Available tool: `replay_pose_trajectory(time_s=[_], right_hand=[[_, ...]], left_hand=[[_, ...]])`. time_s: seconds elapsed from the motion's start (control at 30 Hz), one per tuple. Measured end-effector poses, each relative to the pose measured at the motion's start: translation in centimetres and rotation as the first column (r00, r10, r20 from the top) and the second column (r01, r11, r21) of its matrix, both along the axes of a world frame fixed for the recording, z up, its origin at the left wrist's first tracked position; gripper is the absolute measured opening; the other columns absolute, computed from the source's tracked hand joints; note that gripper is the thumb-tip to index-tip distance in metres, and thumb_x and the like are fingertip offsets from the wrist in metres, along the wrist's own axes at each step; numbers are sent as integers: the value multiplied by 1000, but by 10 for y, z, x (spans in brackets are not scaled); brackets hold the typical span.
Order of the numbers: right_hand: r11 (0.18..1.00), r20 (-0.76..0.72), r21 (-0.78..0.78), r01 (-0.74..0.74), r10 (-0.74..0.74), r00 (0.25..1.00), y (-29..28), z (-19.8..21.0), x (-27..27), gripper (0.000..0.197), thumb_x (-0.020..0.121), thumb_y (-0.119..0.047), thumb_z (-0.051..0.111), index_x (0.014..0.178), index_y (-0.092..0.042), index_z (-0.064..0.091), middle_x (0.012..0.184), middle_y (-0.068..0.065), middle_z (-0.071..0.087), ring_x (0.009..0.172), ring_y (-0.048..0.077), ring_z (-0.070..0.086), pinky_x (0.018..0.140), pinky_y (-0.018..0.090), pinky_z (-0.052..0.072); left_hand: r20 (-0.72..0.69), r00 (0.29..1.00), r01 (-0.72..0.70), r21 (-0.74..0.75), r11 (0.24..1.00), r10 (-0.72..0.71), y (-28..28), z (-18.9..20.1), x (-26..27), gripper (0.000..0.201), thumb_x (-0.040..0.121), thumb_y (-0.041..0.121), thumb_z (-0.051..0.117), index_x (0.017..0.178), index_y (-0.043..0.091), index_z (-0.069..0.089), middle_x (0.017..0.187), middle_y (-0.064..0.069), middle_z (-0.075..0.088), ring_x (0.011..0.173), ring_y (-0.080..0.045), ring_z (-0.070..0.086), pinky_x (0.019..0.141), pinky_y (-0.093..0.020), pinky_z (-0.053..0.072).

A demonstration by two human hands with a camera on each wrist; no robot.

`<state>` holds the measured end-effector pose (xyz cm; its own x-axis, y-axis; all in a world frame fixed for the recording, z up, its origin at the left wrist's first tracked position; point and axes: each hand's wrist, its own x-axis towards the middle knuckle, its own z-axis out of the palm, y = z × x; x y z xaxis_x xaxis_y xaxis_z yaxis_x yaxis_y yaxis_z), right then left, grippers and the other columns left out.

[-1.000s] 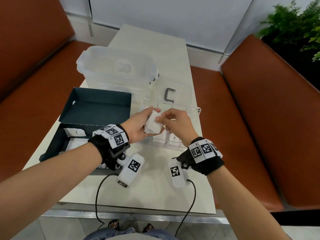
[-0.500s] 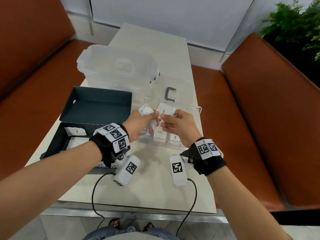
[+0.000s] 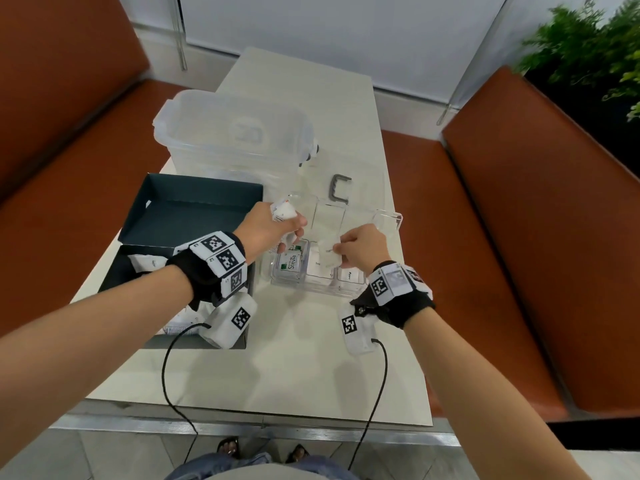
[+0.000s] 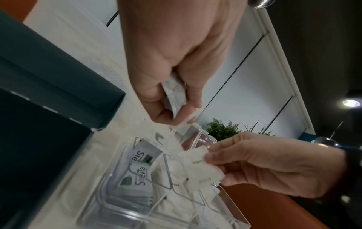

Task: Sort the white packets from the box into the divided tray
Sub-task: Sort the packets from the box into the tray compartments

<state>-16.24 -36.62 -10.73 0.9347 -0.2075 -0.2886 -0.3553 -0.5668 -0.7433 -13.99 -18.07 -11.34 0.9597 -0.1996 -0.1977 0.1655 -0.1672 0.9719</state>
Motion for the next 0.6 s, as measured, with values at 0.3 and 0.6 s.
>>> replay_pose_trajectory(time_s=[0.3,0.6], right_hand=[[975,-90,-214,-65,47,995,18,-20,1,28,80,-8,74,100,-5,55,107,15,62,92,33,67,81,40,55],[639,-234,-638,-430,372,899,18,-12,4,20,78,-20,76,96,-25,69,102,-1,68,95,24,64,78,32,47]], left_hand=[[-9,1000,-8,-23,1000,8,1,-2,-8,19,90,19,68,97,1,69,77,-5,71,66,-20,60,50,-27,49],[-317,947,-160,-323,933,52,-2,9,-14,28,95,31,60,95,4,65,80,-11,66,67,-25,57,45,-22,47]])
